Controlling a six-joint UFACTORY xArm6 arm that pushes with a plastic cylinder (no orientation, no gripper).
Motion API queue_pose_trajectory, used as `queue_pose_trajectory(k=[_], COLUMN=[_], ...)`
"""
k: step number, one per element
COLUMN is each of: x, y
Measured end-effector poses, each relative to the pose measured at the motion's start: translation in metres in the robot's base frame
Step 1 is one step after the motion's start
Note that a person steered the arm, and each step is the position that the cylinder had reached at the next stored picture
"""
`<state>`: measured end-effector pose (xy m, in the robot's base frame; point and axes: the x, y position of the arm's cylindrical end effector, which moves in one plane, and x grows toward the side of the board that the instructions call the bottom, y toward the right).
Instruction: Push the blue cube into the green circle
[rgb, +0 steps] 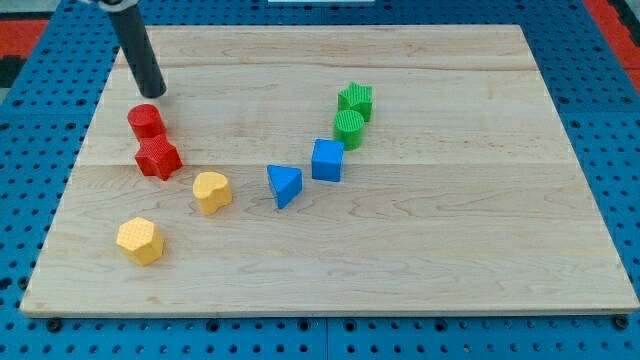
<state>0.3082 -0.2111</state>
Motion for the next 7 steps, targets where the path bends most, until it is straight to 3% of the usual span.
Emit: queue_pose_trajectory(k=[2, 4, 7], x=[0.079, 0.137, 0.142], y=[0.135, 0.176, 0.212])
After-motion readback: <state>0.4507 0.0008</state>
